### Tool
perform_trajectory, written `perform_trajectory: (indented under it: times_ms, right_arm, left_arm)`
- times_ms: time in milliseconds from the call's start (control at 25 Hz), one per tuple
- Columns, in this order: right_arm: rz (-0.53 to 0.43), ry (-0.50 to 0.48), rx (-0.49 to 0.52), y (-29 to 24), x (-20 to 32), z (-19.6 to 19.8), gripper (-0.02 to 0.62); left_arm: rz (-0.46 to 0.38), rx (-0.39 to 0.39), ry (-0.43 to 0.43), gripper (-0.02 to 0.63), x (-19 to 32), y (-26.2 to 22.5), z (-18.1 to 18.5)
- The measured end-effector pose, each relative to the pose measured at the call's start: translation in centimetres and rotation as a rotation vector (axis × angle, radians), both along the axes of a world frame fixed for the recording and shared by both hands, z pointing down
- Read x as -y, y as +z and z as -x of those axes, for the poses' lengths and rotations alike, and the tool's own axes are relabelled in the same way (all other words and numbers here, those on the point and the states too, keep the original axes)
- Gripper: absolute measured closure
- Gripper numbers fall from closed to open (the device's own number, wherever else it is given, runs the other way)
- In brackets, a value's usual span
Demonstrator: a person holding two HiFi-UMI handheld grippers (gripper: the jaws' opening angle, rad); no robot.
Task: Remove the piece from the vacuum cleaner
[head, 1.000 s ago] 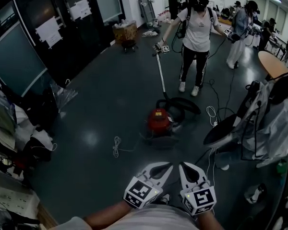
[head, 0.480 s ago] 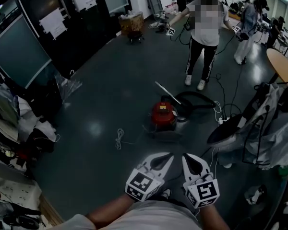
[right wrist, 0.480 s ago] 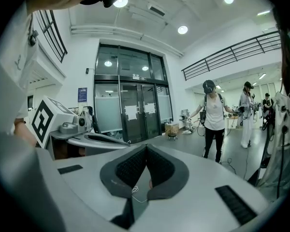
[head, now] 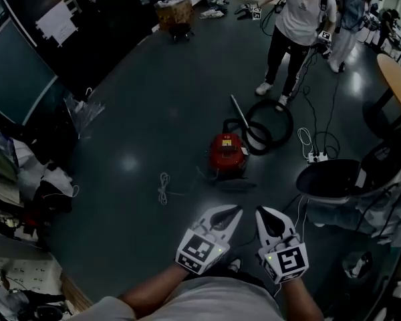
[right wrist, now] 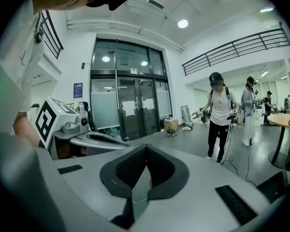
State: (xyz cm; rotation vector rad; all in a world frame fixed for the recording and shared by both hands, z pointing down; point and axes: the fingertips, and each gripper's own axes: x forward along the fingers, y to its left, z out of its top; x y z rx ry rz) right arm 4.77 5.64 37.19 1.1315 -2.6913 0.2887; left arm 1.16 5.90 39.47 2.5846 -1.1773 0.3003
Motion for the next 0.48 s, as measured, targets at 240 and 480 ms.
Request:
perform_trajectory:
  times_ms: [240,480]
  right_arm:
    - [0.021,0.071,-0.017,2.4,8.6,2.7,0.580]
    - [0.035,0.107,-0.056,5.2,15.6,4.5,0.579]
  left_arm:
    - [-0.043,0.014,0.071,0.600,8.8,1.9,3.3]
    - [-0.049,0.052,0.145,0.600,15.4,5.3,5.3]
